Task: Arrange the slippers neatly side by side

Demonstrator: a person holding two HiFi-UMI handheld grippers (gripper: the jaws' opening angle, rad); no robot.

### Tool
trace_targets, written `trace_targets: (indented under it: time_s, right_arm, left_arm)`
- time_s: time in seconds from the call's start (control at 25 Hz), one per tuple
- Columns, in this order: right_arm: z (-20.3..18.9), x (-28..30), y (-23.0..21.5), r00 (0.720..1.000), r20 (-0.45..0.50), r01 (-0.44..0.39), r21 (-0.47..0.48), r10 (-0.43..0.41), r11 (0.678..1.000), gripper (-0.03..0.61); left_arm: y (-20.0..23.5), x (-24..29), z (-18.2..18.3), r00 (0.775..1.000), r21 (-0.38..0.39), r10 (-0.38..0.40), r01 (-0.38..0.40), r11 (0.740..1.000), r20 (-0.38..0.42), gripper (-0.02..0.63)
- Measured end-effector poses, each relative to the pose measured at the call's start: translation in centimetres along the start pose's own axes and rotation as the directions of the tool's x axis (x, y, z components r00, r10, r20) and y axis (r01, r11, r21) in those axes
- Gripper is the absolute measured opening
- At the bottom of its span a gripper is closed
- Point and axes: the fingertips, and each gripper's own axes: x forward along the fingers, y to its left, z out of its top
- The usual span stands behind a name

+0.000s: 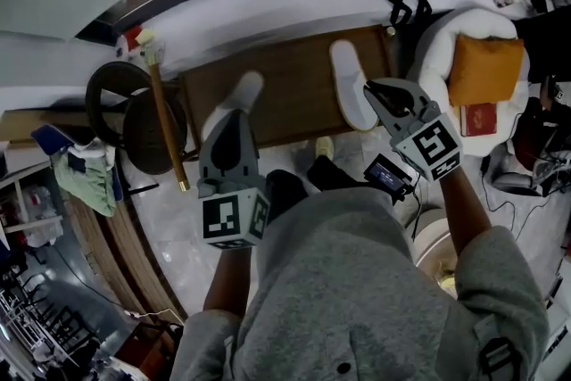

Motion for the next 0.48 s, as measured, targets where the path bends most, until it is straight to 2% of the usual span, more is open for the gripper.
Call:
trace_targets:
  time_s: [0.24,0.36,0.48]
  right_arm:
    - [-2.7,1.8,-0.5,0.986,-0.132,-0.121,-0.113,0.106,0.986,0.035]
    - [-4.7,3.3,-0.5,0.958,-0.242,-0.206,-0.2,0.156,0.958,0.051]
    - [-7.3,4.7,-0.3,0.916,-0.352,-0.297,-0.28,0.191,0.913,0.124]
  left_arm:
    - [1.2,0.1,-0.2,0.999,-0.014,0.033,-0.033,0.999,-0.002,0.015]
    - [2.5,0.0,-0.9,0.999,-0.03,0.053,-0.053,0.998,-0.015,0.015]
    - [3.8,0.0,-2.0,0.998,-0.044,0.061,-0.063,0.997,-0.033,0.015]
